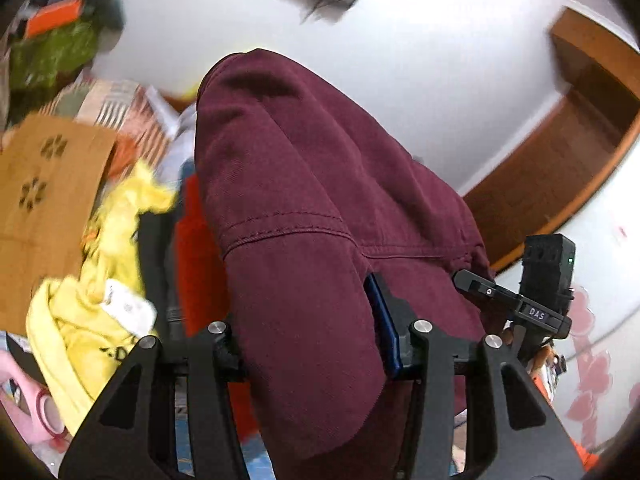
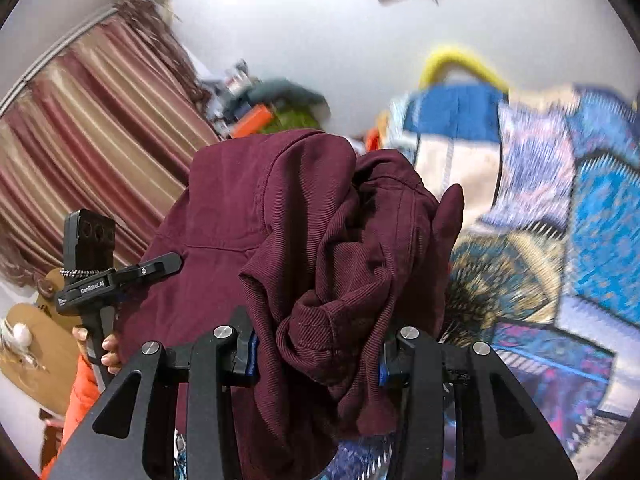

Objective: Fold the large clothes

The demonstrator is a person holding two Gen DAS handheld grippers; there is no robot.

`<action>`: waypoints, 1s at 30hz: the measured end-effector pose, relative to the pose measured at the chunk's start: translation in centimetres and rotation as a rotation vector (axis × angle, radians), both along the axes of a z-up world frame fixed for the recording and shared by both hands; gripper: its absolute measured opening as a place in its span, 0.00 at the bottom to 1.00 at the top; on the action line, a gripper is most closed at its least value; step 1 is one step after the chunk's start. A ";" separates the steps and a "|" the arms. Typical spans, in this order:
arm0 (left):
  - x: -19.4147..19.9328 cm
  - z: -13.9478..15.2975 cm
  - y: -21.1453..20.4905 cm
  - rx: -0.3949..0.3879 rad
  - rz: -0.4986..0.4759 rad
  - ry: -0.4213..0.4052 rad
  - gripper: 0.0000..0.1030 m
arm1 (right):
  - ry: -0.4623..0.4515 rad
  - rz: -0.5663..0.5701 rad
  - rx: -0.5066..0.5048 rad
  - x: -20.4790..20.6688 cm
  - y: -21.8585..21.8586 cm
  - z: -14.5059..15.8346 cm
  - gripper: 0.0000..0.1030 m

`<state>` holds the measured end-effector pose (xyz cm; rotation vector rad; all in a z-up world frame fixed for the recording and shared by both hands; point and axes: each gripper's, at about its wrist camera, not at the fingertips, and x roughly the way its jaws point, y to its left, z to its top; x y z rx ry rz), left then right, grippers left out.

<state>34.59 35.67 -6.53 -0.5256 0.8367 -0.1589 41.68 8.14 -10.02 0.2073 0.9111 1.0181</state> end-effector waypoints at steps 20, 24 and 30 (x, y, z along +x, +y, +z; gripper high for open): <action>-2.5 -2.8 -3.0 0.363 0.143 0.029 0.83 | 0.004 -0.114 -0.255 -1.3 -0.3 -3.1 0.58; -5.5 -0.6 -4.5 0.385 0.187 0.007 0.83 | -0.100 -0.139 -0.275 -4.0 -1.7 -0.3 0.58; -11.3 5.4 -8.3 0.432 0.212 -0.145 0.83 | -0.264 -0.153 -0.191 -10.0 -4.6 6.1 0.58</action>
